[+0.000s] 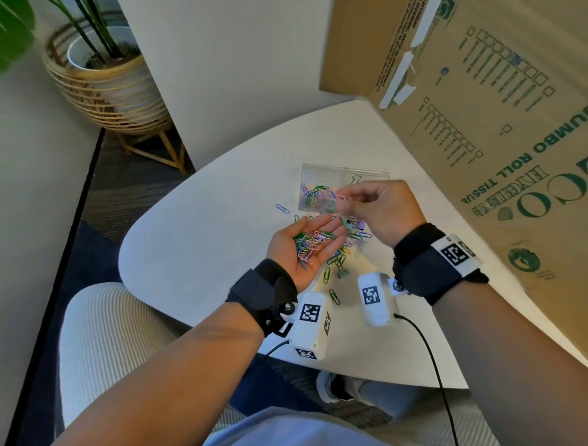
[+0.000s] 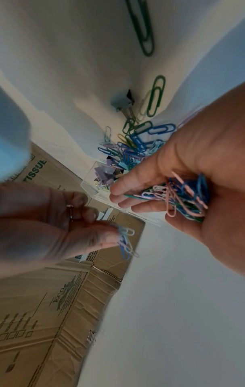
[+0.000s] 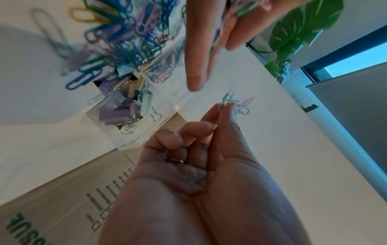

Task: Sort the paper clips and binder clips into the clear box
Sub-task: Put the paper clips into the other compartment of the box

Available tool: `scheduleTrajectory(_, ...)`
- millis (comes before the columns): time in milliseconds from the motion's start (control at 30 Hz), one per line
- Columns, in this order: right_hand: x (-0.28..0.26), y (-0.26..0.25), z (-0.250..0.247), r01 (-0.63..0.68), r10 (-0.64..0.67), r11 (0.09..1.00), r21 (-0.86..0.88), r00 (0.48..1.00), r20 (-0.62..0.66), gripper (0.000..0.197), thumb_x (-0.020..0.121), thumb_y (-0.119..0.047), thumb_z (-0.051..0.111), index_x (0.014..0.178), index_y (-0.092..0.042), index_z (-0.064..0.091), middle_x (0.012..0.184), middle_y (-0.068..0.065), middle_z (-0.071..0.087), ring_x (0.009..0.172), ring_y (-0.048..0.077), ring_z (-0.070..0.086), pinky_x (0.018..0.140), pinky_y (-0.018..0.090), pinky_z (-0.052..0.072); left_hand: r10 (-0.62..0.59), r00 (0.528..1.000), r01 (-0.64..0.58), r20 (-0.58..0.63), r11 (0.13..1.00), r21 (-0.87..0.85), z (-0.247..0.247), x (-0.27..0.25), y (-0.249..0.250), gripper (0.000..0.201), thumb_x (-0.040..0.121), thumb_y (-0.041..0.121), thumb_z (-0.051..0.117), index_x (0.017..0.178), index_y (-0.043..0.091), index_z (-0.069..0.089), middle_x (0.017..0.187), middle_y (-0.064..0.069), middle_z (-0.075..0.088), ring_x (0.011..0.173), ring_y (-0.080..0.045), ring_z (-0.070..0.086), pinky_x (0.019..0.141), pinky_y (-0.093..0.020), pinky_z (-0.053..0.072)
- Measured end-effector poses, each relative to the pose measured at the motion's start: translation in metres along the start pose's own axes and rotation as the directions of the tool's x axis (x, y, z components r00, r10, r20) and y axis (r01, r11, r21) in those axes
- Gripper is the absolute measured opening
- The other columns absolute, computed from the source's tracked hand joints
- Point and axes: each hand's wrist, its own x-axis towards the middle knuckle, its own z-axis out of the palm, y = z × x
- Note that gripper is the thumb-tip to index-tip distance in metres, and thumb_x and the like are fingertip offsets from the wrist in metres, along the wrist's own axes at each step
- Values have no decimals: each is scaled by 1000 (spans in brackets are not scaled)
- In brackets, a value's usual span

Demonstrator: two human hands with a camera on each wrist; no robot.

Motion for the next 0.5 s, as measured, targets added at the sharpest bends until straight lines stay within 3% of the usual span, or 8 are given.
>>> scheduleTrajectory(67,15,0,1,-19,18,999,-26,998,-58,17,77,-9,79,83,-23,74,77,-2,70,66,6,60,68,24,54,-7,1000,7,-12,1000,5,-1,0,-1,41,101,24,36,105,-8,60,97,-24,70,84,-36,70,79,-44,54)
scheduleTrajectory(200,40,-1,6,-52,33,992,-116,988,-154,11,77,-14,78,82,-25,75,72,-7,68,65,9,61,66,30,54,-14,999,14,-29,1000,-8,-5,-1,-2,40,101,23,38,106,-9,61,98,-24,70,83,-36,71,75,-44,58)
scheduleTrajectory(267,46,-2,8,-55,27,969,-240,993,-116,14,80,-16,75,93,-23,76,82,-6,70,76,10,63,78,30,56,-12,999,12,-37,1000,6,-6,-1,-3,40,101,23,37,104,-8,61,97,-23,71,85,-35,70,76,-42,57)
scheduleTrajectory(367,45,-2,9,-39,56,897,-440,998,25,29,86,-18,70,115,-18,70,111,-2,70,102,14,63,95,26,48,-3,999,4,-38,1000,15,-7,-2,-1,40,101,23,37,104,-8,61,98,-23,70,94,-35,66,81,-42,56)
scheduleTrajectory(433,38,-3,10,-2,18,880,-476,999,29,29,89,-19,65,118,-19,68,119,-3,67,103,12,59,94,23,44,-1,999,2,-34,1000,10,-7,-1,2,39,100,22,37,104,-9,61,97,-24,70,97,-36,63,86,-44,54)
scheduleTrajectory(500,25,-7,12,62,-61,880,-472,998,18,23,90,-18,62,112,-20,70,111,-5,69,92,8,57,89,20,43,4,999,-4,-33,1000,-2,-6,0,5,37,100,20,37,103,-9,61,95,-24,70,98,-36,62,89,-45,49)
